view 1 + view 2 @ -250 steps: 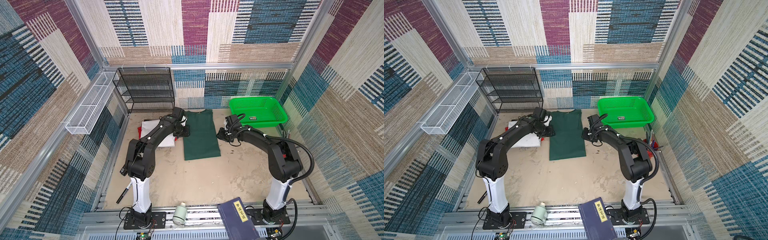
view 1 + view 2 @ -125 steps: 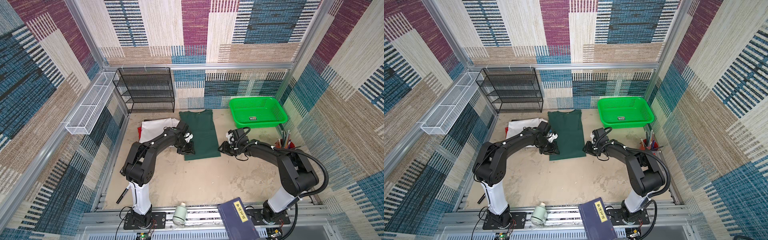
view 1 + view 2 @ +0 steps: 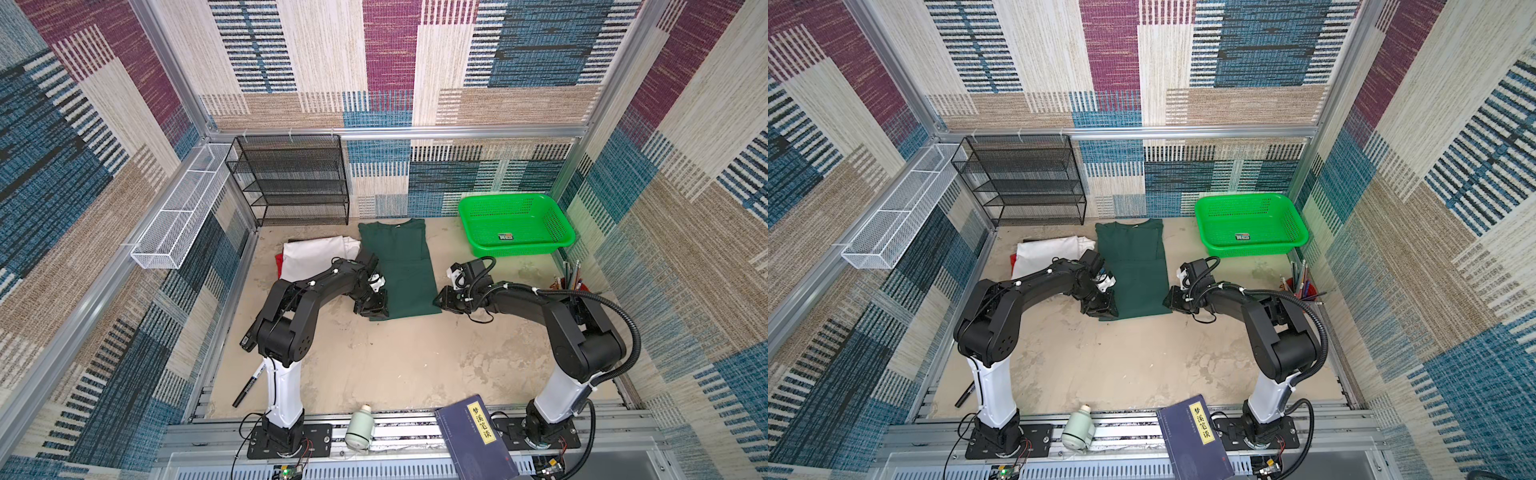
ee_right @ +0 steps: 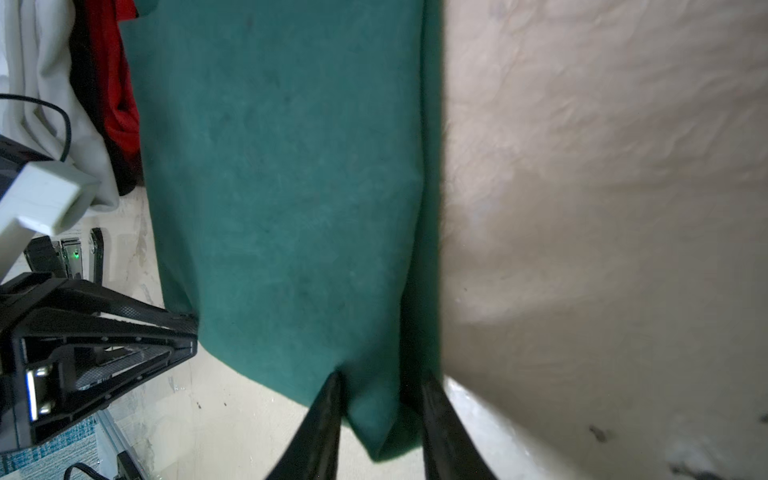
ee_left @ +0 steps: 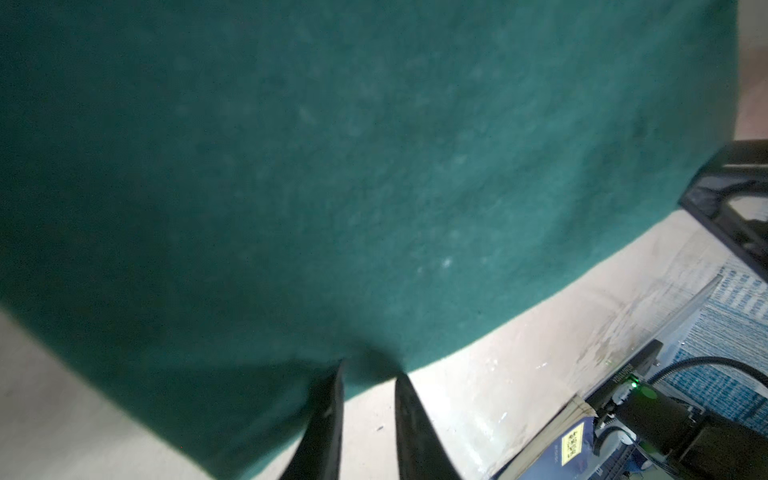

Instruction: Fold and stack the t-shirts

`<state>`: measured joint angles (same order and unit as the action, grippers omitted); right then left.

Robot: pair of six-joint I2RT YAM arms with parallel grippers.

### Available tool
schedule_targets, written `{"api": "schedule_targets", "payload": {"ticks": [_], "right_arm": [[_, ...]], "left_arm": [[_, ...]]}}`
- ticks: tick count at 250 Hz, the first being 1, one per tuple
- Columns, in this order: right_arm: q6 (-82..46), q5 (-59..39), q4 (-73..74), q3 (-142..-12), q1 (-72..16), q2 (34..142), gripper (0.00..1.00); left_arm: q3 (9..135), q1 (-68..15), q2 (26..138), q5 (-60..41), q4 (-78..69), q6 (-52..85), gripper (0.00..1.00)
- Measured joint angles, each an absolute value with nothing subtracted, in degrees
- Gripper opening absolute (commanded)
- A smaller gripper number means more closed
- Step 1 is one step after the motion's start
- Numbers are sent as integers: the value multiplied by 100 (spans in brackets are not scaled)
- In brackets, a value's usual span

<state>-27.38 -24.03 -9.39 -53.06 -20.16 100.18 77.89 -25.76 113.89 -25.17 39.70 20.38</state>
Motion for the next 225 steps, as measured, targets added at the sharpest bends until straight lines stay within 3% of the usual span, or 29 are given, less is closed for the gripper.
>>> {"api": "schedule_targets", "payload": {"ticks": [48,127,169,199,225], "right_arm": [[-2674,-2571,-862,-5188,-2016,9961,0],[-2749,-2543,-1645,-4945,-2027,9605,0],[-2891,-2364,-2309,-4788,-2045,9295,10],[-3000,-2246,-2770,-4644,-2045,8888,40],[-3017,-2128,-3177,-4650,-2060,8477,47]], "left_arm": [[7719,-2563,11408,-2539,3959,2038,23],[7061,-2571,11000,-2591,3935,2038,22],[6536,-2587,10667,-2681,4119,2034,21],[6158,-2593,10265,-2574,4309,2038,21],[6084,-2703,9830,-2578,4528,2043,21]]}}
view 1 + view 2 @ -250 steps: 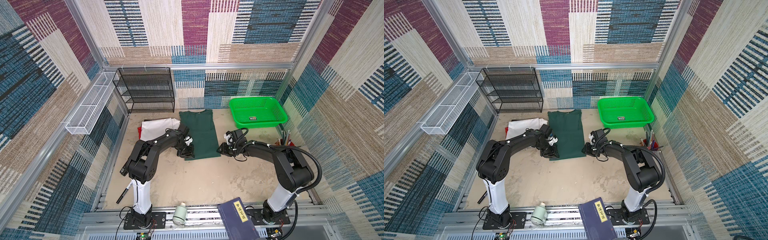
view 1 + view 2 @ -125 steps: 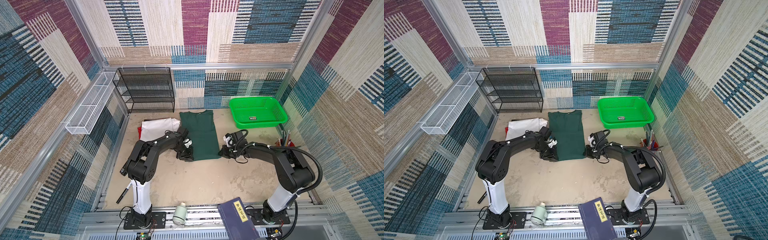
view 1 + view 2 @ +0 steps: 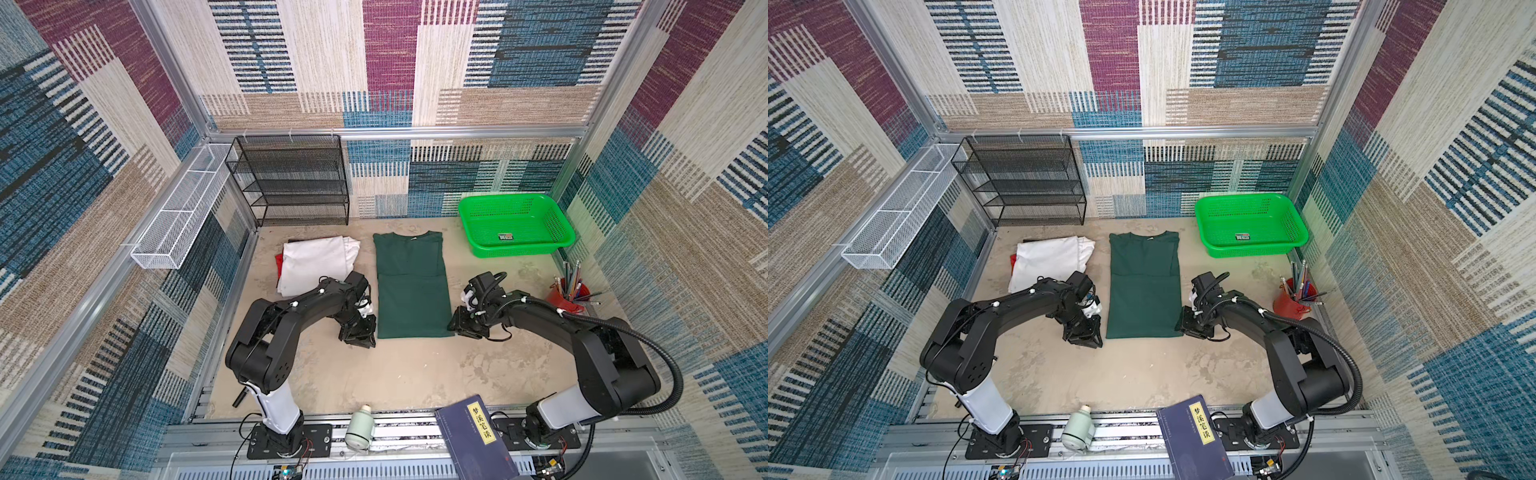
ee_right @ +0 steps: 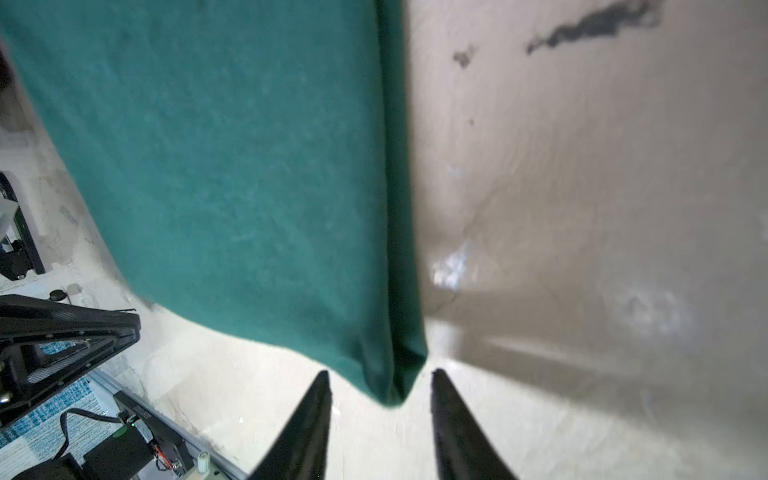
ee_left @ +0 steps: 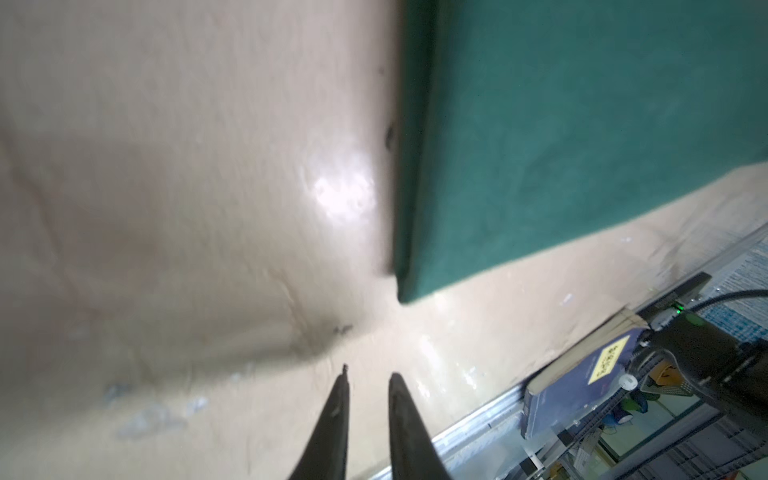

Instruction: Fold and stack the t-shirts

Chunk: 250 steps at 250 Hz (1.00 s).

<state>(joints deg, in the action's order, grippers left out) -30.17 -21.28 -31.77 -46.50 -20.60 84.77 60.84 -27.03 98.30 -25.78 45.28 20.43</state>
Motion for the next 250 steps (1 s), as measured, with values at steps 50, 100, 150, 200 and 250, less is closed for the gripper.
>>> {"api": "schedule_targets", "payload": {"ticks": [50,100,150,200,250], "right_arm": [[-3247,-2209,-3253,-4901,-2119,8023,30],[-3548,-2655,-2547,-5133,-2517,8860,22],[-3645,-2379,-2316,-4792,-2499,9091,20],[-3728,-2285,-2023,-3948,-2353,8632,20],[-3782,-2294,-1614,-3555,-2333,8364,20]], "left_arm": [[6458,-2934,9428,-2749,4550,2366,21],[7325,-2989,10440,-2910,4248,2550,19],[7793,-2989,11290,-2867,4209,2526,17],[7262,-2976,11209,-2899,4230,2484,17],[6604,-2976,10825,-3009,3900,2486,16]]}}
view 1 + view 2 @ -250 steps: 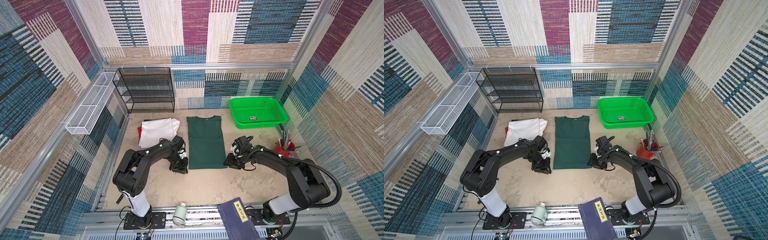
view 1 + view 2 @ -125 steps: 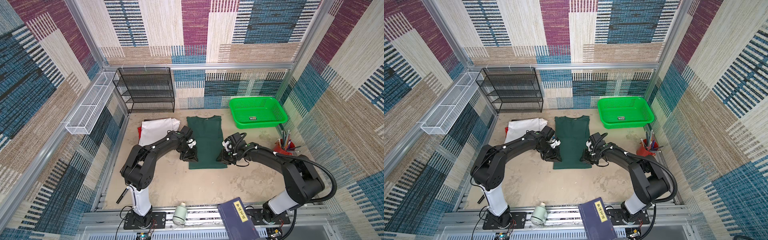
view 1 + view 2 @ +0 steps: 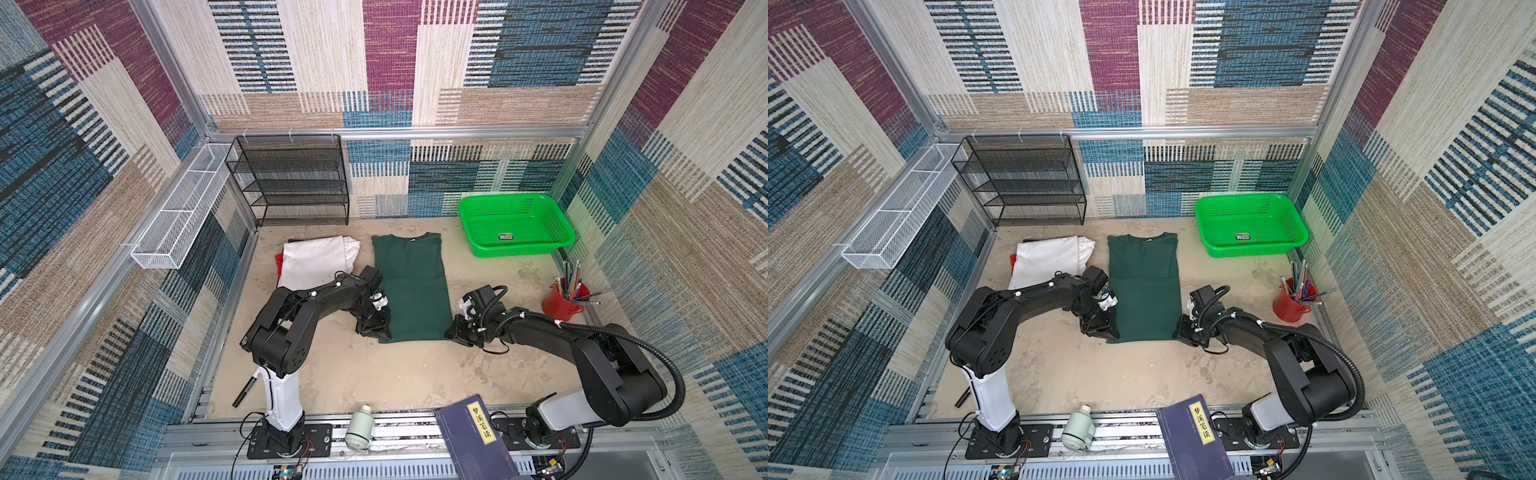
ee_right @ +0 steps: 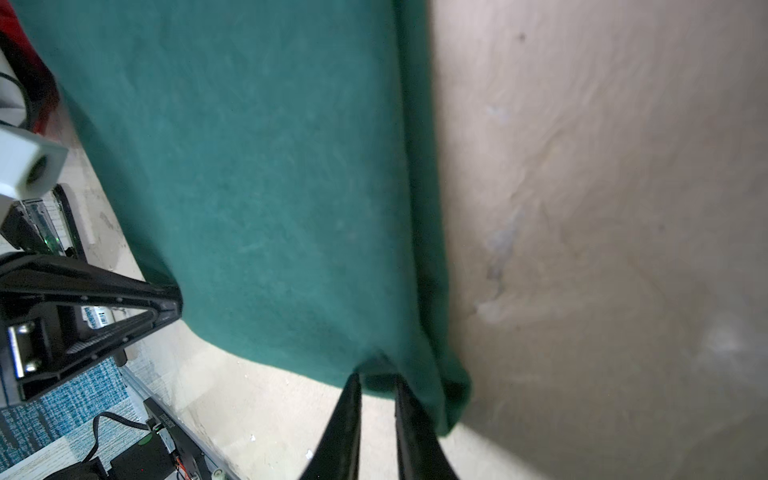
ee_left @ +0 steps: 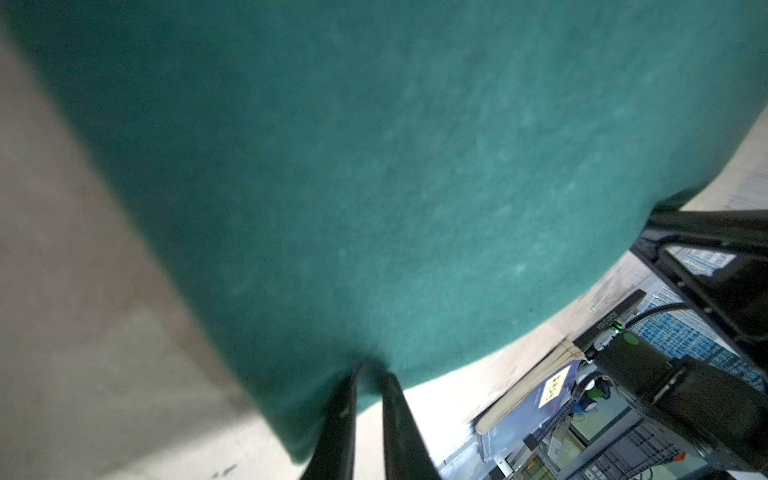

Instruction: Fold and stack the t-shirts

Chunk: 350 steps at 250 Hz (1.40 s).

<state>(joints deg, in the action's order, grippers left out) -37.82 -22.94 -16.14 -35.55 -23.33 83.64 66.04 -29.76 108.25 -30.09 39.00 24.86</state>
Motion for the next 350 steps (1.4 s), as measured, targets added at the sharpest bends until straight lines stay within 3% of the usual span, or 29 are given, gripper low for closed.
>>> {"api": "schedule_targets", "payload": {"ticks": [54,107,210,350], "right_arm": [[-4021,-2182,-2390,-3144,-2333,7349,21],[-4292,-2362,-2899,-3433,-2405,6554,22],[-4589,-2473,-1962,-4748,-3544,8936,22],[-4790,-2198,-1684,-3935,-3551,8842,22]], "left_arm": [[5992,-2978,10298,-2882,4010,2484,16],[6346,-3028,9815,-2331,4606,2359,17],[7852,-3924,10930,-2917,4770,2403,16],[7402,-3935,11290,-2899,4814,2383,17]]}}
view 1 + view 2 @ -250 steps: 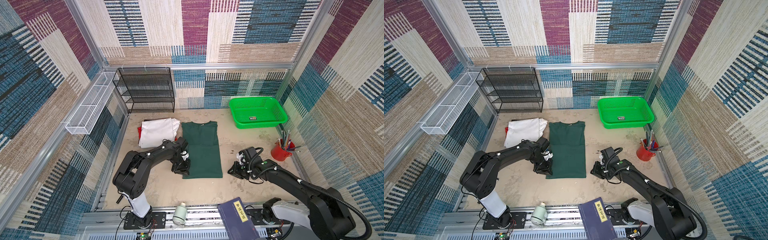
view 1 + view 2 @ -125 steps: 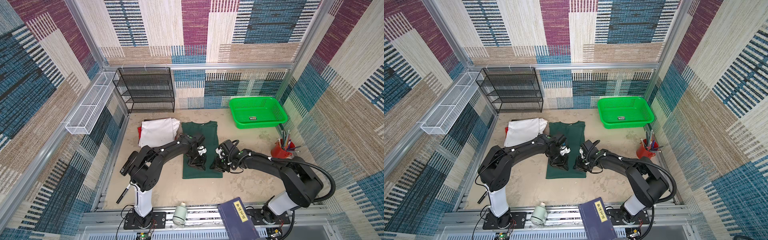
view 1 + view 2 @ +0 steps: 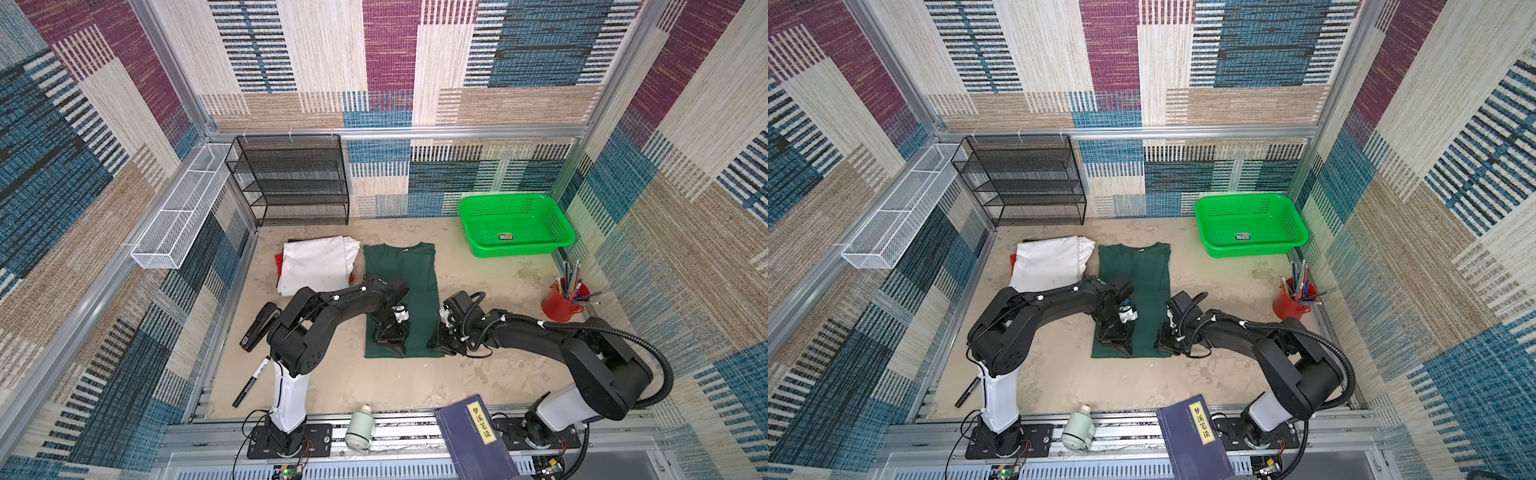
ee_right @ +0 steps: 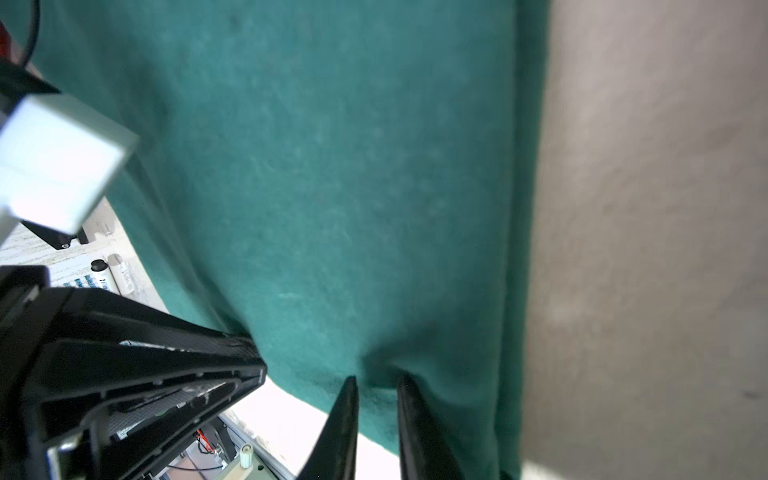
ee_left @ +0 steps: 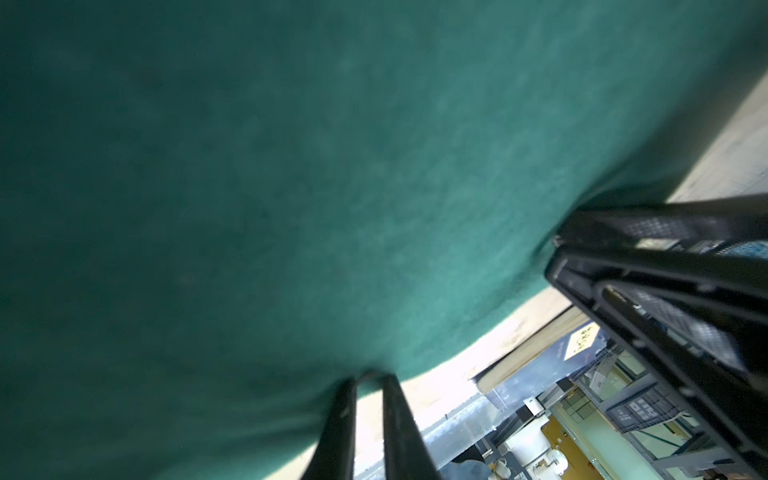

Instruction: Fold and stack the t-shirts

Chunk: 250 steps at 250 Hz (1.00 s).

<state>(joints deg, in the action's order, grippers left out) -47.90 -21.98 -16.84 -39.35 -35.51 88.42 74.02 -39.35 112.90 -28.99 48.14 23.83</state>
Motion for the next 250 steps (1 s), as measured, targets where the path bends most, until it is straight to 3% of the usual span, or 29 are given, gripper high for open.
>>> {"api": "schedule_targets", "payload": {"ticks": [105,174,250], "right_arm": [[-4491,-1428,-2650,-4338,-3524,8611,24],[-4344,-1525,-2735,-4899,-3636,8600,25],[-4491,-2084,-2237,-4080,-3791,8639,25]], "left_arm": [[6152,-3124,9865,-2589,4379,2447,16],[5900,-3124,9977,-2906,3776,2694,15],[5784,-3109,10217,-2974,3667,2703,14]]}}
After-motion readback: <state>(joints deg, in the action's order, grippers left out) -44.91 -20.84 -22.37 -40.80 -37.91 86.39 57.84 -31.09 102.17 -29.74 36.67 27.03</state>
